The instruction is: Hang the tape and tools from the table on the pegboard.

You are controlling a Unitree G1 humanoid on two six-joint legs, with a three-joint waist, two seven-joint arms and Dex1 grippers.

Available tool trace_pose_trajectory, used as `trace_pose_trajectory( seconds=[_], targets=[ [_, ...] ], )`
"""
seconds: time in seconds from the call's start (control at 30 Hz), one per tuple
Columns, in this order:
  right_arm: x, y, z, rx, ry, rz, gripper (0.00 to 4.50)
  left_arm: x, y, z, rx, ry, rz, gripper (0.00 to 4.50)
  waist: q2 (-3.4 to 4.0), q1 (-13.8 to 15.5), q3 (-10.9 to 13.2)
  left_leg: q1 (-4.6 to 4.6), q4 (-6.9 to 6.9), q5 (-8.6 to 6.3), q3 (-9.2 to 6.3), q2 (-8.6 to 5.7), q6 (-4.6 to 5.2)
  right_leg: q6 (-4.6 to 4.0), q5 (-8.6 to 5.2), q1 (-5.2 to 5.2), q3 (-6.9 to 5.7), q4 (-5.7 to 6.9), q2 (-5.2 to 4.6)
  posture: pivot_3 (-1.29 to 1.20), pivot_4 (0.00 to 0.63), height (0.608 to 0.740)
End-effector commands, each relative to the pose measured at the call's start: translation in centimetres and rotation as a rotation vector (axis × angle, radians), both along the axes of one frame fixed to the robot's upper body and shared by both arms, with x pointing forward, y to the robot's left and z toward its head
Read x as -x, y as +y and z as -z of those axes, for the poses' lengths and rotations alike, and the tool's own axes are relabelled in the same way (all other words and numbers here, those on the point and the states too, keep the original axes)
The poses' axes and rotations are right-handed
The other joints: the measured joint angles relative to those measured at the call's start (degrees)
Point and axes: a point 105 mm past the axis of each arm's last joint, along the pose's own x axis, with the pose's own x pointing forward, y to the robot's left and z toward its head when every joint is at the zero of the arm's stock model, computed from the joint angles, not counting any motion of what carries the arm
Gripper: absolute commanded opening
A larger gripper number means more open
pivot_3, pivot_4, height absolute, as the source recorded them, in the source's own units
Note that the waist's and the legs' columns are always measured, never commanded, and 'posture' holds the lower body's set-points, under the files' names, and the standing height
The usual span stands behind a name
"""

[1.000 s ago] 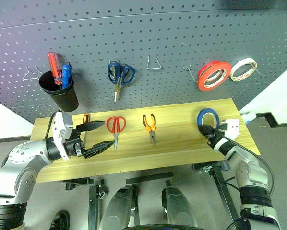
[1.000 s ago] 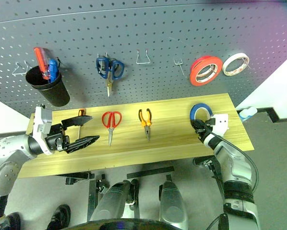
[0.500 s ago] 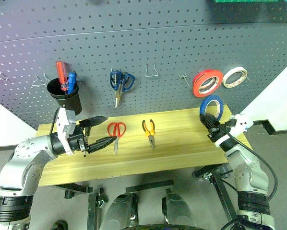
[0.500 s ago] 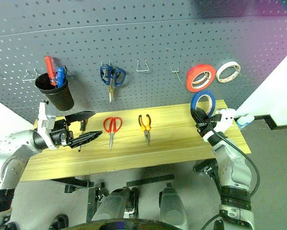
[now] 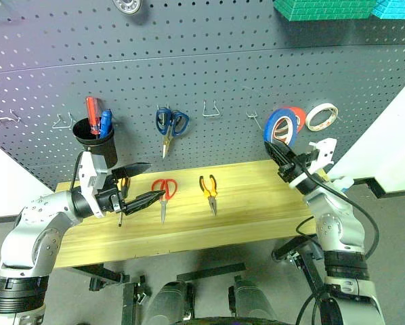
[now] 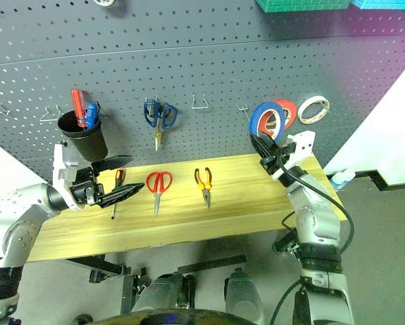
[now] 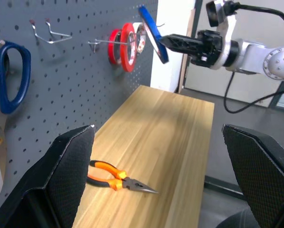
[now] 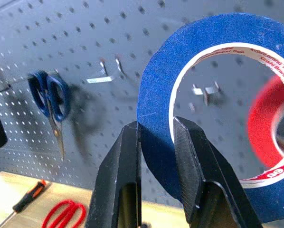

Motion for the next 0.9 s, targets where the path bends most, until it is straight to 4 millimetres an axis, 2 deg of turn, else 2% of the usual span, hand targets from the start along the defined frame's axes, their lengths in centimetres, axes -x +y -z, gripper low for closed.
trace_pose_trajectory(
  seconds=[0.03, 0.37, 0.57, 0.7, 0.9],
  targets=[
    [-0.6, 0.4, -1.1, 0.009, -0.055, -0.013, 0.64, 0.1, 0.5, -0.9, 0.005, -0.052, -0.026, 4.50, 0.01, 0.04, -0.28, 0.00, 0.00, 0.00, 0.00, 0.00, -0.01, 0.00, 0.00, 0.00, 0.00, 0.00, 0.00, -0.03, 0.010, 0.723],
    [-1.9, 1.5, 0.1, 0.051, -0.038, -0.031, 0.64, 0.6, 0.5, -0.9, 0.009, -0.053, -0.036, 4.50, 0.03, 0.25, -0.51, 0.02, 0.02, 0.01, -0.01, 0.00, 0.00, -0.01, 0.00, 0.02, 0.01, 0.04, 0.00, 0.01, 0.028, 0.723],
    [-3.0, 2.8, 0.5, 0.097, -0.033, -0.060, 0.64, 0.8, 0.4, -0.7, 0.006, -0.046, -0.035, 4.50, 0.03, 0.10, -0.51, 0.04, 0.01, 0.01, -0.01, 0.00, 0.01, -0.01, 0.00, 0.02, 0.03, 0.06, 0.01, 0.02, 0.036, 0.723],
    [-4.0, 2.8, 0.9, 0.083, -0.010, -0.063, 0.64, 0.9, 0.3, -0.7, 0.001, -0.047, -0.036, 4.50, 0.03, 0.27, -0.51, 0.05, 0.03, 0.02, -0.01, 0.00, 0.00, -0.02, 0.00, 0.01, 0.04, 0.08, 0.02, 0.03, 0.041, 0.723],
    [-4.5, 2.1, 1.3, 0.084, 0.004, -0.027, 2.58, 1.1, 0.4, -0.7, -0.002, -0.044, -0.044, 4.50, 0.03, 0.69, -0.51, 0.05, 0.02, 0.02, -0.02, 0.00, -0.01, -0.02, 0.00, 0.03, 0.04, 0.07, 0.02, 0.03, 0.044, 0.723]
  ],
)
